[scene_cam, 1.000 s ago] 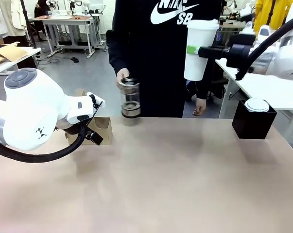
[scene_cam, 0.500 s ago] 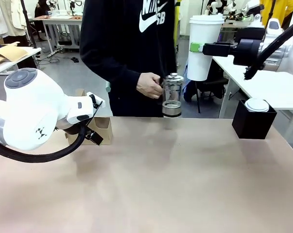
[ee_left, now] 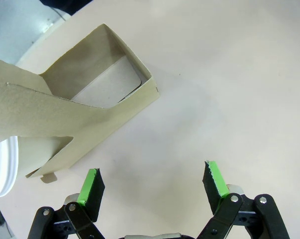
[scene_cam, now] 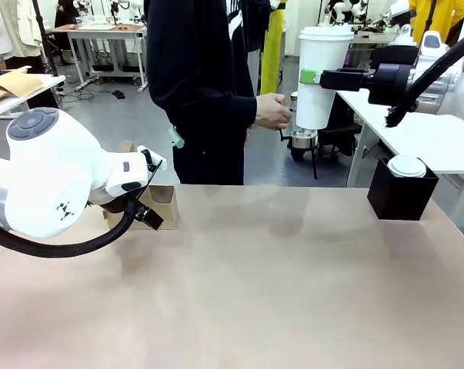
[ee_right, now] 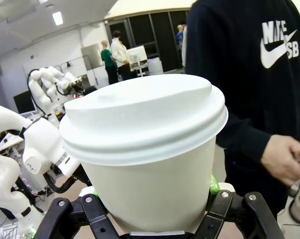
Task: Pour a drink into a cup and package it in a carrier.
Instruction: Position the Cup Carrier in the center of the table.
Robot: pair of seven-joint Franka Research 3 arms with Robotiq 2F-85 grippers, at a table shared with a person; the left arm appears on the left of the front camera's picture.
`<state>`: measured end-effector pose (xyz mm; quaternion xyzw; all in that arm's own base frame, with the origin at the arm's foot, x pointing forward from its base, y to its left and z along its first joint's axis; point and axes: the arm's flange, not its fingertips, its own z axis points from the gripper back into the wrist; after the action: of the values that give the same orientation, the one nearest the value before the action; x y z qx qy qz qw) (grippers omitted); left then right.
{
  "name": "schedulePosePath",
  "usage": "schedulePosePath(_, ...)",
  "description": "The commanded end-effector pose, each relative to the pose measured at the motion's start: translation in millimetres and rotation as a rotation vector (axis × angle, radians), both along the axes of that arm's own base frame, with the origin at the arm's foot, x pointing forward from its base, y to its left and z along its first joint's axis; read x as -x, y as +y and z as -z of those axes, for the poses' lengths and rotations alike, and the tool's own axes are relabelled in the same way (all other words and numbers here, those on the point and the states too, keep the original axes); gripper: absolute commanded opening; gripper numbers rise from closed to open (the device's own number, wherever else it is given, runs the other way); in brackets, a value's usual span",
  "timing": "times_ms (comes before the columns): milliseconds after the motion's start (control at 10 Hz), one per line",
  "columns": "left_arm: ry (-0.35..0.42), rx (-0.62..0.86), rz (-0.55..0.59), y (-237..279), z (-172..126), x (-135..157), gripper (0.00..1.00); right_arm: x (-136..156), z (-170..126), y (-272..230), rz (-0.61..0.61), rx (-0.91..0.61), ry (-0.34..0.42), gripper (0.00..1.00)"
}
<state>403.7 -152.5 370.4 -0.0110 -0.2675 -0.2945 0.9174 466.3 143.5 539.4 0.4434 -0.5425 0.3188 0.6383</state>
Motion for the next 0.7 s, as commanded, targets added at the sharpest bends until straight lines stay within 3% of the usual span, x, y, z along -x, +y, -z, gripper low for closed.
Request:
schedulePosePath(0, 0.001, 0.002, -0.001, 0.7, 0.0, 0.0, 1.0, -2.4, -5.8, 2.9, 0.0, -0.019, -0.006, 0.8)
schedulePosePath(300, 0.0, 0.0, 0.0, 0.0, 0.0, 0.0, 1.0, -2.4, -5.8, 2.9, 0.0, -0.019, -0.006, 0.8)
schedulePosePath(600, 0.047, 0.033, -0.078, 1.2, -55.6, 11.6, 1.0, -2.4, -5.8, 2.9, 0.0, -0.019, -0.006, 0.8)
